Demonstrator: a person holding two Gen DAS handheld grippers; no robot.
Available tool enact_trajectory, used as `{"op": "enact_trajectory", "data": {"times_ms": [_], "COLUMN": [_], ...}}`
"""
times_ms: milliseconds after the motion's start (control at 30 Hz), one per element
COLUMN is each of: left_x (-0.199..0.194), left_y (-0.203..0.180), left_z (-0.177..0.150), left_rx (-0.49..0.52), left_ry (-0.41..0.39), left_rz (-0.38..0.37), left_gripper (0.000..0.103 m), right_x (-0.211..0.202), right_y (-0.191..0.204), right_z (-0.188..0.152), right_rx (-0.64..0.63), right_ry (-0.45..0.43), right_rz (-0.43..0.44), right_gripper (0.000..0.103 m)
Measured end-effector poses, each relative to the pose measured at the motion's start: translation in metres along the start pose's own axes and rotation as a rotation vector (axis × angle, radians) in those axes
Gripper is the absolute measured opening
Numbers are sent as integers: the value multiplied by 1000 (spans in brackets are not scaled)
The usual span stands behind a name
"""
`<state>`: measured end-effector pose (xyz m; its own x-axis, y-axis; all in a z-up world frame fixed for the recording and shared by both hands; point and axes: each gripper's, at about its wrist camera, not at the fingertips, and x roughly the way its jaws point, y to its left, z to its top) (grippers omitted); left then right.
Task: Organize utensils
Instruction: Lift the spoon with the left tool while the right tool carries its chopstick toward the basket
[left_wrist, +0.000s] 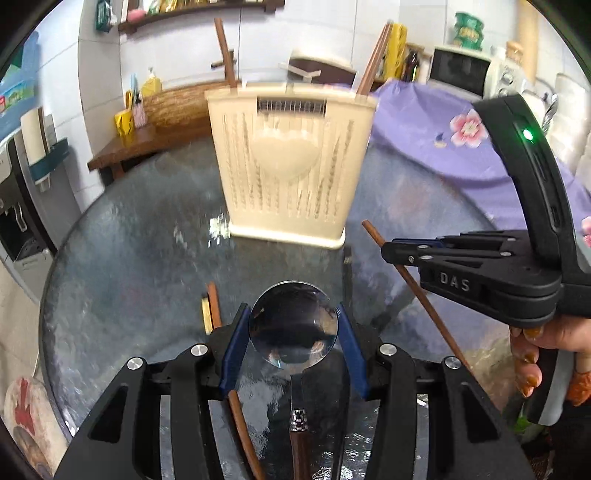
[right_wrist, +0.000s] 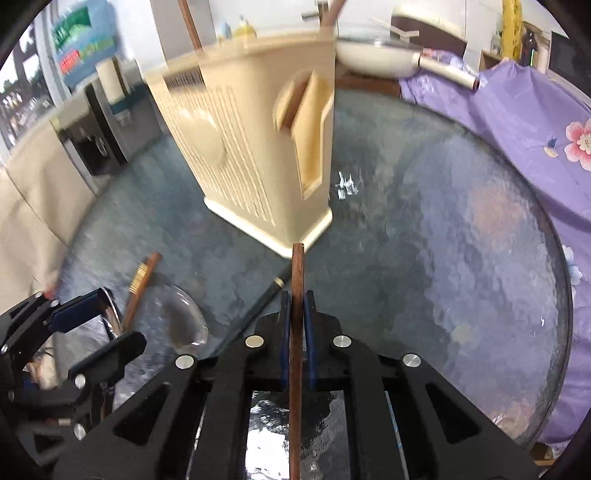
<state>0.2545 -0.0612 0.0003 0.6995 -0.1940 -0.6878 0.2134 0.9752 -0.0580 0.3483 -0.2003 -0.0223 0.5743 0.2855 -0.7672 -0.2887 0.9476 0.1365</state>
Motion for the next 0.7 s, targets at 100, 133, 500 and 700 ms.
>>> {"op": "enact_trajectory", "data": {"times_ms": [100,133,500,700], "left_x": [-15,-20,-63,-68], "left_y": [3,3,12,20], "left_z": [8,10,27,27], "left_rx": [-6,-12,-3,-14], "left_ry": [-51,-67,-178,-167], "left_rz": [-31,-42,-85,-104], "left_gripper": [46,46,46,46], "right_x": [-27,-35,-126,-154], "right_y": [-2,-4,-8,-7], "right_z": [3,4,5,-2], "right_rx": [14,18,-11,-58], "right_ry": [-75,-97,-284,-309], "right_rz": [53,66,167,157], "right_gripper": [8,8,8,7]}}
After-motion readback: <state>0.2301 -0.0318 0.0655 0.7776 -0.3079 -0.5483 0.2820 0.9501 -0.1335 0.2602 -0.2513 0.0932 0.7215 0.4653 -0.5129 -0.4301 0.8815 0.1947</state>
